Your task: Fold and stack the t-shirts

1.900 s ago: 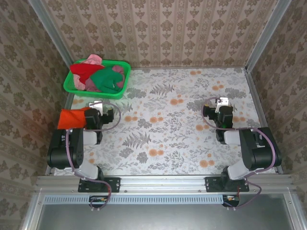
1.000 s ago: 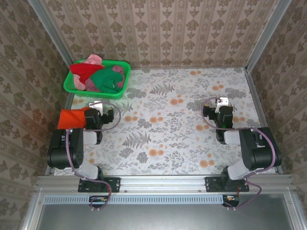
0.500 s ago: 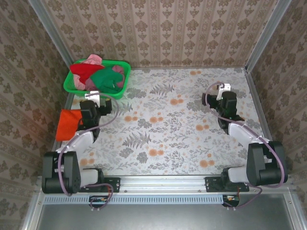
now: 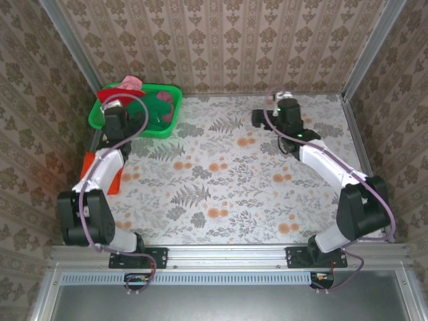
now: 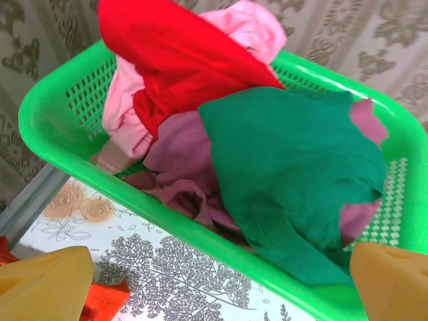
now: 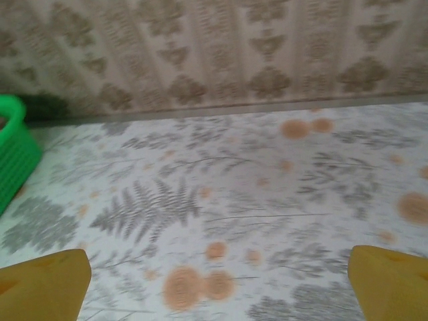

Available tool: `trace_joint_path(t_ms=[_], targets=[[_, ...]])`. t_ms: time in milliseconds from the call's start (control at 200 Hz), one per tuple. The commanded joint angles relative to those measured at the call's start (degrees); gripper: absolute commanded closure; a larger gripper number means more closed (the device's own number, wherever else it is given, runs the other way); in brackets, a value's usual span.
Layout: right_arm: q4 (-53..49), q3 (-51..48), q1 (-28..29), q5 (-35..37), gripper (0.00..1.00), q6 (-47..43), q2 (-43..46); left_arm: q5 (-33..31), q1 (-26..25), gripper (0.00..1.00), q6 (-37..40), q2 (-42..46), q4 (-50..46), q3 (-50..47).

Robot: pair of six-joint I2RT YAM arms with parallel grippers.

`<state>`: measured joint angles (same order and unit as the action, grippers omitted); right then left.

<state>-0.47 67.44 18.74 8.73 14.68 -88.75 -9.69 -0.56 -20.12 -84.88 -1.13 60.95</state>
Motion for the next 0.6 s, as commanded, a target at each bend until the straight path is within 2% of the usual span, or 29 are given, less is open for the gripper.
trace_joint_path(t_ms=[0, 175, 275, 515, 595], targets=[[-2.43, 5.45, 5.83, -0.24, 0.0, -1.93, -4.26, 0.8, 1.08, 0.0, -7.54, -6.04, -9.87, 7.96], [-3.2, 13.8, 13.81, -3.67, 0.0, -1.85, -11.7, 2.01, 1.36, 0.0, -12.79, -17.06, -20.71, 21.06], [-3.48, 17.04, 17.09, -4.76, 0.0, -1.15, -14.94, 2.07, 1.11, 0.01, -15.42, -22.02, -23.63, 25.92], [-4.09, 19.51, 20.27, -6.01, 0.0, 0.61, -18.35, 5.28, 0.36, 0.14, -20.46, -29.72, -27.22, 33.44], [-4.86, 19.95, 20.28, -5.77, 0.0, 0.03, -18.42, 6.23, 0.07, 0.21, -22.69, -31.08, -27.61, 34.46]])
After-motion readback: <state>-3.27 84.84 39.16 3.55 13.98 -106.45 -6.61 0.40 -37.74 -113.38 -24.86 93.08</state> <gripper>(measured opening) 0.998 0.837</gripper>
